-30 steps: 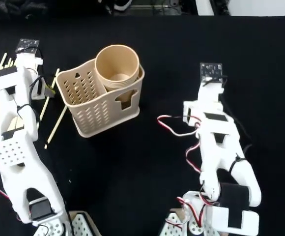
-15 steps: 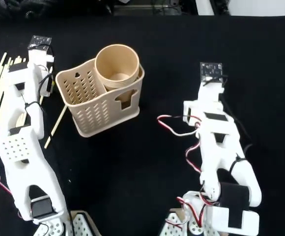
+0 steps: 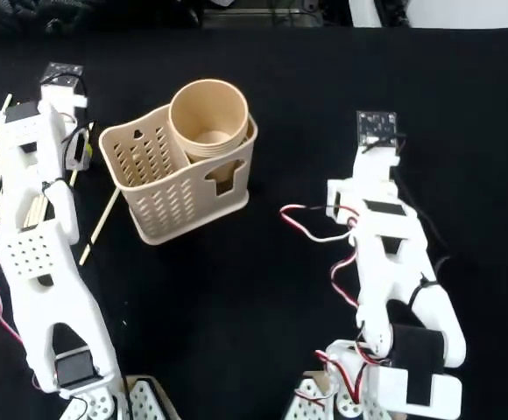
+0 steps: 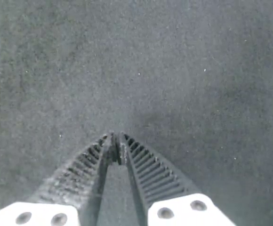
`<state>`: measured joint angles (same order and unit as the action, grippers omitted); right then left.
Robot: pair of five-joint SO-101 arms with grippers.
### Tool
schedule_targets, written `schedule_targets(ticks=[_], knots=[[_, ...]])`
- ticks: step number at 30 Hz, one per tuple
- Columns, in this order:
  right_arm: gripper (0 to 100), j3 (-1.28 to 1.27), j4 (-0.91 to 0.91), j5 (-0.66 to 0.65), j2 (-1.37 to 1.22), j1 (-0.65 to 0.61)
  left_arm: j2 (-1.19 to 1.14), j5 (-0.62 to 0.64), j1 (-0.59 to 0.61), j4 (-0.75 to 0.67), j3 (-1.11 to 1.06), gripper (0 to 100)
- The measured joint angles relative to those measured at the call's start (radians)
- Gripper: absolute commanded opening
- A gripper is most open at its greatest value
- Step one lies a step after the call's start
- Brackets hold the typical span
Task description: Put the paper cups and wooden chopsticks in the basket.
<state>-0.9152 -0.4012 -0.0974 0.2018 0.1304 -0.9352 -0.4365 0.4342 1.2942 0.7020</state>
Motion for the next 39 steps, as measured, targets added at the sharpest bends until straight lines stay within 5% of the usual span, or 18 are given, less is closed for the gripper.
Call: schedule_targets(ticks=[14, 20, 31, 39], knots=[[1.3, 0.000, 0.000, 0.000, 0.000, 0.000, -0.044, 0.015, 0.020, 0.437, 0.376, 3], [1.3, 0.003, 0.000, 0.000, -0.008, 0.000, 0.020, 0.255, 0.078, 0.460, 0.559, 3], [1.3, 0.003, 0.000, 0.000, -0.008, 0.000, 0.655, 0.497, 0.083, 0.466, 0.462, 3], [1.3, 0.003, 0.000, 0.000, -0.008, 0.000, 1.220, 0.517, -0.175, 0.442, 0.189, 3]])
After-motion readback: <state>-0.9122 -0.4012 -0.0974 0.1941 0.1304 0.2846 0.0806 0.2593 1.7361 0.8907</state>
